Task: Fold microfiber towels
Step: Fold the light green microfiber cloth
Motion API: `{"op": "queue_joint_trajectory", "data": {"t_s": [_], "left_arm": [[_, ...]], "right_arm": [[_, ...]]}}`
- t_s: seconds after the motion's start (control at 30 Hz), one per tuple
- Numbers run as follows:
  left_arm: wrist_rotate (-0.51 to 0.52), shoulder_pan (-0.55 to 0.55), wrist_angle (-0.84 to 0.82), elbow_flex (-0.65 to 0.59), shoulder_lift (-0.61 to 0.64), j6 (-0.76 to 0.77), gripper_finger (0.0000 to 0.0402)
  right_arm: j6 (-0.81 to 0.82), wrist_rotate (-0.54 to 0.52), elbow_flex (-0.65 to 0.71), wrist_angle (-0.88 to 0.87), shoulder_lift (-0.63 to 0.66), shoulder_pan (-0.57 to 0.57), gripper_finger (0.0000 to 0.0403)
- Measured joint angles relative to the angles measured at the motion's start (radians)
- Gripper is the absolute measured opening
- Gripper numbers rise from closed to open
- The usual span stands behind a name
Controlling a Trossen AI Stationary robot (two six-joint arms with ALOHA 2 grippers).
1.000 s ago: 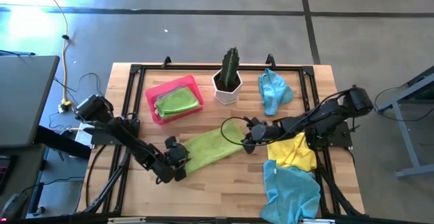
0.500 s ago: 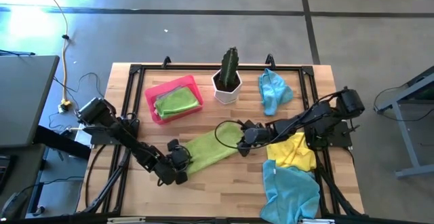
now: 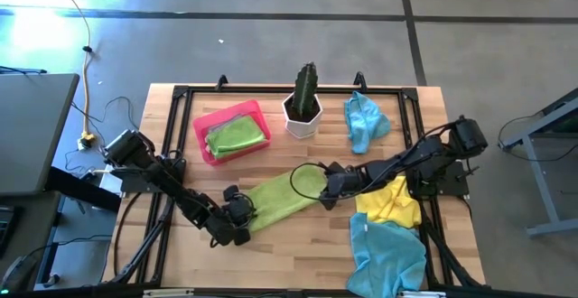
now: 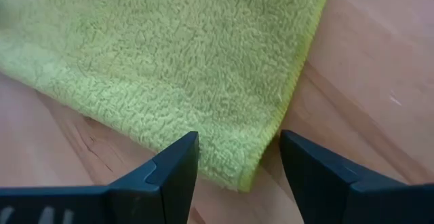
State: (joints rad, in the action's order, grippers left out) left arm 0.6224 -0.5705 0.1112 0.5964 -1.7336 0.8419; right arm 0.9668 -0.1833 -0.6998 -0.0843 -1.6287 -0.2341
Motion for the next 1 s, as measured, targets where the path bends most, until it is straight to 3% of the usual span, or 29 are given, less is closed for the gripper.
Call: {"op": "queue_joint_trajectory", "data": {"t_s": [0.37,0.57,0.77,1.0], "left_arm": [[0.002,0.0,0.008,-0.001,-0.001,0.016,0.0082],[-0.006,0.0,0.04,-0.002,-0.003,0.019,0.0082],[-0.024,0.0,0.086,-0.003,-0.005,0.02,0.0082],[-0.032,0.0,0.094,-0.003,-0.005,0.021,0.0082]], "right_arm": [[0.09,-0.02,0.0,-0.009,0.0,-0.063,0.0187],[0.09,-0.009,0.0,-0.009,0.0,-0.086,0.0124],[0.075,-0.005,0.0,-0.011,0.0,-0.089,0.0017],[0.07,0.002,0.0,-0.055,0.0,-0.088,0.0006]]}}
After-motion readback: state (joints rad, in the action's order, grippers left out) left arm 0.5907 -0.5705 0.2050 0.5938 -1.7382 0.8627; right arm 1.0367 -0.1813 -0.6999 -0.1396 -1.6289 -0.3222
